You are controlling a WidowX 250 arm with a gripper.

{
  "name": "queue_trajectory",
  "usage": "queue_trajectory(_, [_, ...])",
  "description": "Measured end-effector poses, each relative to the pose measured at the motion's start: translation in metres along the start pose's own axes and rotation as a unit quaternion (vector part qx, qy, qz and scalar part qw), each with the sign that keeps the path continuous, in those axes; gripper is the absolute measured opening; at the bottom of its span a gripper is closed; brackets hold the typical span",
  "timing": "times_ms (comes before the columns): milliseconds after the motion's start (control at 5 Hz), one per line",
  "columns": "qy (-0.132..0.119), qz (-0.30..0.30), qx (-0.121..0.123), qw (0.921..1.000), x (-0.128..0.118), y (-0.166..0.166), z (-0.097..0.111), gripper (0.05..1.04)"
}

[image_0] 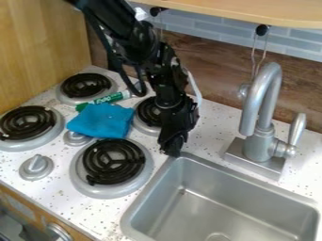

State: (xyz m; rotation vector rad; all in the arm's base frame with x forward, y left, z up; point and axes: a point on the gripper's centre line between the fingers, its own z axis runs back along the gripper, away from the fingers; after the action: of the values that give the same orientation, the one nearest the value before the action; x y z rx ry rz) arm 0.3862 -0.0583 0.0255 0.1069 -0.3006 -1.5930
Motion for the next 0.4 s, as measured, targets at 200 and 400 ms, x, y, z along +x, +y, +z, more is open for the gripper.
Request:
queue_trajectory(200, [0.025,0.05,0.003,0.9984,-0.018,-0.016,0.022,0.615])
queue_trajectory(400, [0.061,0.119,0.021,0.9907,-0.042,-0.037,0.054,0.615])
